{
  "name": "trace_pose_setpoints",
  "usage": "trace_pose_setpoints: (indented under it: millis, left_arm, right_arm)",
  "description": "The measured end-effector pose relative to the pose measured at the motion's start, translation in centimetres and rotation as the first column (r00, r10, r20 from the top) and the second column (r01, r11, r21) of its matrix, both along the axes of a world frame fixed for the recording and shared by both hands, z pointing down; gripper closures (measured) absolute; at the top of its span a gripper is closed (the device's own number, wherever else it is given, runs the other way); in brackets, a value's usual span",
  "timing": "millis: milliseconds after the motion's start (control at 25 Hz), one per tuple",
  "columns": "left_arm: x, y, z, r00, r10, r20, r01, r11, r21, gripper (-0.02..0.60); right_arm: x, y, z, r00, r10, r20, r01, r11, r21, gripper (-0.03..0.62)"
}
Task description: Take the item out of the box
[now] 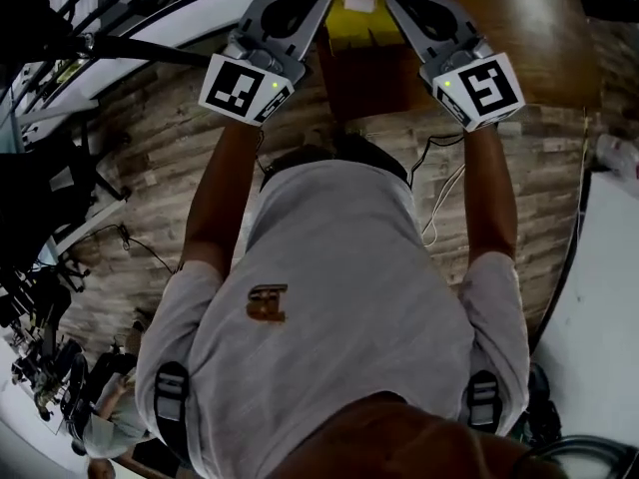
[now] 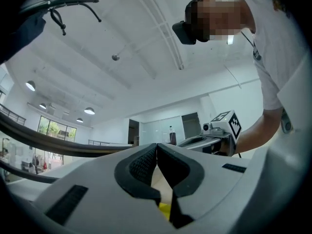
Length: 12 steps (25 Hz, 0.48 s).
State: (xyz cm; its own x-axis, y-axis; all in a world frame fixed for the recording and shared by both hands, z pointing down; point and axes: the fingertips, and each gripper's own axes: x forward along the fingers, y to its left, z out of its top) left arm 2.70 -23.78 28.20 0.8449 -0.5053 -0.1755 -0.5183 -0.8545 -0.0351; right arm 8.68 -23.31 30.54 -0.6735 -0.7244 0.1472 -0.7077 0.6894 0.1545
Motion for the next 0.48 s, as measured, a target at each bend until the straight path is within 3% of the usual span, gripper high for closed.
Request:
trace_pose_setpoints:
  millis: [480]
  left_arm:
    - [3.0,-4.0,4.2,0.989,-0.143,0.028,0.144,0.988,-0.058,0.561]
  right_arm:
    - [0.7,-4.5,5.7,0.971,-0.183,-0.153,0.167,0.98,-0.108,0.56]
